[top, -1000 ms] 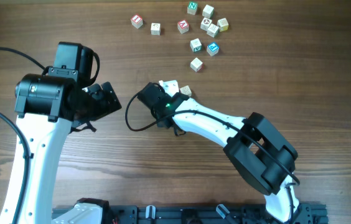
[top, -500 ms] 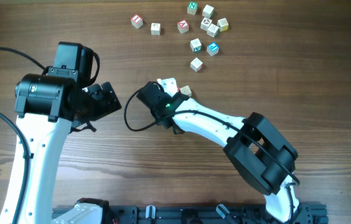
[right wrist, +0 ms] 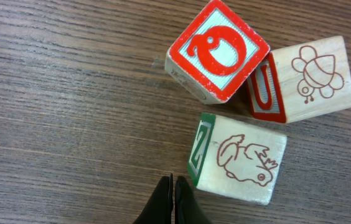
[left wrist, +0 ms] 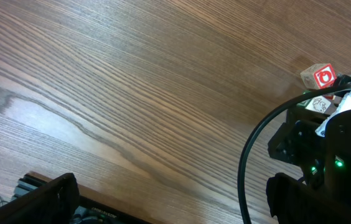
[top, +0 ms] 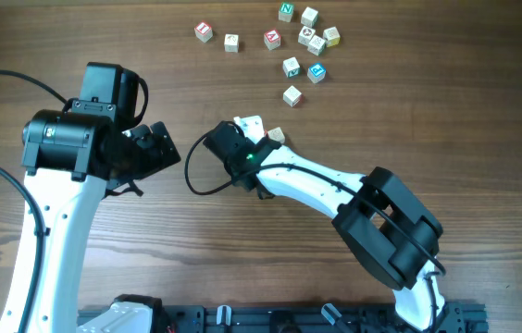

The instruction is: Form a circle

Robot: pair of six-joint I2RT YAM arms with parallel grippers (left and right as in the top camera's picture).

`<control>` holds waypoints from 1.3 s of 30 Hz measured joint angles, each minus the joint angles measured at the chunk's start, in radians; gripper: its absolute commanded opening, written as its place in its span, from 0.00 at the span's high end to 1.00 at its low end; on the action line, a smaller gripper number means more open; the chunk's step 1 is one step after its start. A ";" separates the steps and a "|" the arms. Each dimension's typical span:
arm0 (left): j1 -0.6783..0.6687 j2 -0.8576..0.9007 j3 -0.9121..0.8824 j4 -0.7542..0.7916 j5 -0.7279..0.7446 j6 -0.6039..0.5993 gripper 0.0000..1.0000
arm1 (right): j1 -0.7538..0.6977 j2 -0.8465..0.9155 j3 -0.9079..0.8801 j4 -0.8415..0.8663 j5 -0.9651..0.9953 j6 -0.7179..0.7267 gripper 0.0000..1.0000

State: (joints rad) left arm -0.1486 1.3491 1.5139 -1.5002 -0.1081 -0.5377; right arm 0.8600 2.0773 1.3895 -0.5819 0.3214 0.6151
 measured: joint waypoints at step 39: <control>0.000 0.000 0.000 0.000 0.000 0.000 0.00 | -0.017 -0.389 -0.013 -0.050 -0.239 -0.154 0.88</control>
State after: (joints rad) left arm -0.1486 1.3491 1.5139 -1.5005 -0.1081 -0.5377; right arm 0.8429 1.6878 1.3762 -0.6315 0.0826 0.4614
